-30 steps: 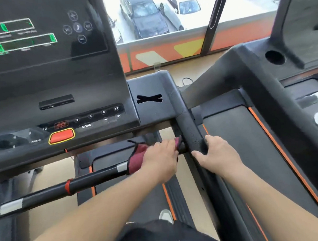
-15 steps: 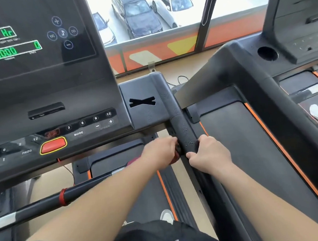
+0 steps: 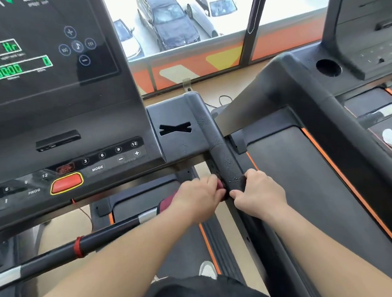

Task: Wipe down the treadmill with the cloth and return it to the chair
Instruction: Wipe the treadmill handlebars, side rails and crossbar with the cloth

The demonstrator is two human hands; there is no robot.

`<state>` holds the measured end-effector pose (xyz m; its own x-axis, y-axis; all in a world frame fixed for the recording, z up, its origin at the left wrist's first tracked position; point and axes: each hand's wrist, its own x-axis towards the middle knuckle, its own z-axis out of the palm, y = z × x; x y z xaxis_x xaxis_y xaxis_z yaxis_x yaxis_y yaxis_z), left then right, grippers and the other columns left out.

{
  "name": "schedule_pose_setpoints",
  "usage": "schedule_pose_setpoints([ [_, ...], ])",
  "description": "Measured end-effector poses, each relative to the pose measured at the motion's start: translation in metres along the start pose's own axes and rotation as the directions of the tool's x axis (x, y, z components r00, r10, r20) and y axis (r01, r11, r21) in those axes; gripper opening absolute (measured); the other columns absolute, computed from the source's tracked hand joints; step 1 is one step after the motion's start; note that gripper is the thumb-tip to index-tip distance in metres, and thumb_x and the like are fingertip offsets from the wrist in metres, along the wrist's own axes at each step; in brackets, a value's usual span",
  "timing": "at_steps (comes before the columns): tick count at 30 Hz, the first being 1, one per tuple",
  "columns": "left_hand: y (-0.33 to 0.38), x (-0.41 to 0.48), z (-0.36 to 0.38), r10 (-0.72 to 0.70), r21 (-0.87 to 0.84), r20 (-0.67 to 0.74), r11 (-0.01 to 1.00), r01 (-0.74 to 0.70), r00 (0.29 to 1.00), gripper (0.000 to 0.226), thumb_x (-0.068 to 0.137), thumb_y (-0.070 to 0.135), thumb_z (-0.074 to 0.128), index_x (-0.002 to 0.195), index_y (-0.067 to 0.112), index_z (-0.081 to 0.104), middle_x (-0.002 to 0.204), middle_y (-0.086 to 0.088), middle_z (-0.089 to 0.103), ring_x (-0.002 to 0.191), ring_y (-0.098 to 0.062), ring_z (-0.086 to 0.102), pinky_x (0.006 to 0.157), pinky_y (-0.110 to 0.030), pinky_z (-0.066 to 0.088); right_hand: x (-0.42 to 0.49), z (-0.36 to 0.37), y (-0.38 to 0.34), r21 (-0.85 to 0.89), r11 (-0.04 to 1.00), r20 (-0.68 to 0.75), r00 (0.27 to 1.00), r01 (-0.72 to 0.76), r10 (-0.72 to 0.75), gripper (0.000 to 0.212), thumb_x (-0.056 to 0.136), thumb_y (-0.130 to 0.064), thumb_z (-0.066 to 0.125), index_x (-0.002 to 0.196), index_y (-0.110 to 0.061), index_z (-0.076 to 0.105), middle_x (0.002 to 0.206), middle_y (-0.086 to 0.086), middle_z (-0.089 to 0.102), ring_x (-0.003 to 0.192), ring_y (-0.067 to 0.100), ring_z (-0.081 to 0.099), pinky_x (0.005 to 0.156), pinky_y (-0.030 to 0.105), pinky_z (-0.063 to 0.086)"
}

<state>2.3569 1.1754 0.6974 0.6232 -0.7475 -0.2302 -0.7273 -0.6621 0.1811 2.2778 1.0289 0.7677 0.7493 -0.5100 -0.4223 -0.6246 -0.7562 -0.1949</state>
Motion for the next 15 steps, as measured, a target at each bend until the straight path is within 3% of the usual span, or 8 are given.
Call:
schedule_pose_setpoints([
  [3, -0.013, 0.011, -0.014, 0.011, -0.132, 0.117, 0.991, 0.004, 0.993, 0.035, 0.11, 0.036, 0.021, 0.119, 0.02, 0.05, 0.126, -0.008, 0.06, 0.113, -0.037, 0.06, 0.086, -0.046, 0.048, -0.001, -0.001, -0.001, -0.001, 1.0, 0.002, 1.0, -0.001, 0.001, 0.053, 0.084, -0.054, 0.067, 0.119, -0.018, 0.053, 0.123, 0.003, 0.058, 0.118, 0.026, 0.059, 0.089, 0.039, 0.052],
  [5, -0.013, 0.015, -0.012, -0.112, -0.193, 0.124, 0.972, 0.134, 0.986, 0.038, 0.109, 0.035, 0.019, 0.123, 0.021, 0.053, 0.129, -0.008, 0.063, 0.116, -0.038, 0.06, 0.091, -0.047, 0.049, -0.002, -0.001, 0.0, 0.003, 1.0, 0.001, 1.0, 0.005, -0.005, 0.053, 0.084, -0.054, 0.066, 0.12, -0.017, 0.052, 0.124, 0.003, 0.058, 0.118, 0.027, 0.059, 0.089, 0.039, 0.052],
  [8, 0.017, -0.015, 0.011, -0.247, -0.041, -0.052, 0.969, 0.245, 0.968, 0.037, 0.102, 0.041, 0.025, 0.12, 0.026, 0.054, 0.115, -0.003, 0.063, 0.101, -0.034, 0.062, 0.081, -0.044, 0.044, -0.002, 0.0, 0.0, 0.0, 1.0, 0.007, 1.0, 0.009, -0.009, 0.053, 0.085, -0.054, 0.065, 0.12, -0.017, 0.052, 0.122, 0.003, 0.058, 0.117, 0.027, 0.059, 0.088, 0.039, 0.053],
  [11, 0.029, -0.044, 0.037, -0.224, -0.013, -0.136, 0.975, 0.224, 0.965, 0.068, 0.093, 0.052, 0.043, 0.147, 0.011, 0.047, 0.138, -0.01, 0.051, 0.116, -0.037, 0.049, 0.102, -0.053, 0.038, 0.0, 0.001, 0.0, 0.004, 1.0, -0.001, 1.0, 0.005, -0.005, 0.053, 0.084, -0.053, 0.066, 0.12, -0.017, 0.052, 0.122, 0.003, 0.058, 0.117, 0.027, 0.059, 0.088, 0.039, 0.052],
  [13, 0.023, -0.036, 0.039, -0.217, 0.031, -0.19, 0.974, 0.226, 0.958, 0.07, 0.093, 0.057, 0.041, 0.147, 0.011, 0.045, 0.133, -0.01, 0.052, 0.108, -0.036, 0.05, 0.094, -0.052, 0.041, 0.001, 0.0, 0.0, -0.002, 1.0, 0.006, 1.0, 0.002, -0.002, 0.054, 0.084, -0.053, 0.066, 0.121, -0.017, 0.051, 0.123, 0.004, 0.057, 0.117, 0.028, 0.059, 0.089, 0.039, 0.052],
  [15, 0.02, -0.018, 0.023, -0.213, 0.044, -0.178, 0.974, 0.224, 0.961, 0.052, 0.1, 0.054, 0.033, 0.134, 0.018, 0.049, 0.12, -0.007, 0.058, 0.097, -0.034, 0.055, 0.081, -0.046, 0.043, 0.002, -0.001, 0.0, -0.01, 1.0, 0.013, 1.0, 0.0, 0.0, 0.057, 0.084, -0.054, 0.067, 0.123, -0.016, 0.051, 0.125, 0.004, 0.057, 0.118, 0.028, 0.059, 0.09, 0.039, 0.052],
])
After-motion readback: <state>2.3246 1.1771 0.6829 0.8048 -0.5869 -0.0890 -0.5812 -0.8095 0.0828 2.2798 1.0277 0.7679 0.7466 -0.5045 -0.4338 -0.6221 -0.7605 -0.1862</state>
